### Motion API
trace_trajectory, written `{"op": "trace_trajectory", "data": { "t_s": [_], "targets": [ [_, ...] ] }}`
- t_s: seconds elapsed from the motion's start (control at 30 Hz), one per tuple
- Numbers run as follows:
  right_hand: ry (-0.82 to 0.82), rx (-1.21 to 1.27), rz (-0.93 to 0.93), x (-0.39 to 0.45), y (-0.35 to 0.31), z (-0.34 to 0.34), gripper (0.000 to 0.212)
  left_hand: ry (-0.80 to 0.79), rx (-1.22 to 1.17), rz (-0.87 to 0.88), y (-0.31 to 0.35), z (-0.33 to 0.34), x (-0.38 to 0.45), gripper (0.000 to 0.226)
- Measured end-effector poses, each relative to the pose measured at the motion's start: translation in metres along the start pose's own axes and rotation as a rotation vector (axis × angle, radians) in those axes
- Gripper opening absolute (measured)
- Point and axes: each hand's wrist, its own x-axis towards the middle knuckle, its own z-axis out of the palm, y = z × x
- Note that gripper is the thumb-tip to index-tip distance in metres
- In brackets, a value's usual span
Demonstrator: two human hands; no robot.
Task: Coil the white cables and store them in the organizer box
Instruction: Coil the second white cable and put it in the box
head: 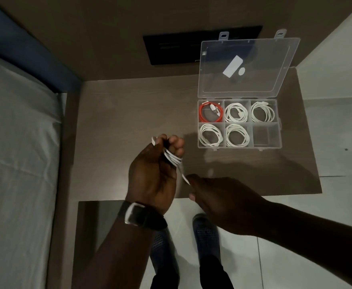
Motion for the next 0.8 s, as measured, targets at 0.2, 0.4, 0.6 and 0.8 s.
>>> {"op": "trace_trajectory", "data": {
  "t_s": [0.2, 0.4, 0.6, 0.8],
  "targets": [
    [0.052, 0.045, -0.057, 0.003, -0.005, -0.051, 0.018, -0.317, 1.041, 0.347, -0.016, -0.008, -0.011, 0.02],
    [0.245, 0.067, -0.123, 0.011, 0.026, -0.087, 0.015, -0.47, 0.842, -0.249, -0.008, -0.001, -0.02, 0.033],
    [0.338, 0.679, 0.11, 0.014, 0.028, -0.065, 0.019, -0.39, 0.416, -0.432, -0.009, -0.001, -0.03, 0.022],
    [0.387, 0.402, -0.106, -0.006, -0.02, -0.035, 0.029, -0.074, 0.716, -0.235, -0.023, 0.005, -0.03, 0.039]
  ]
}}
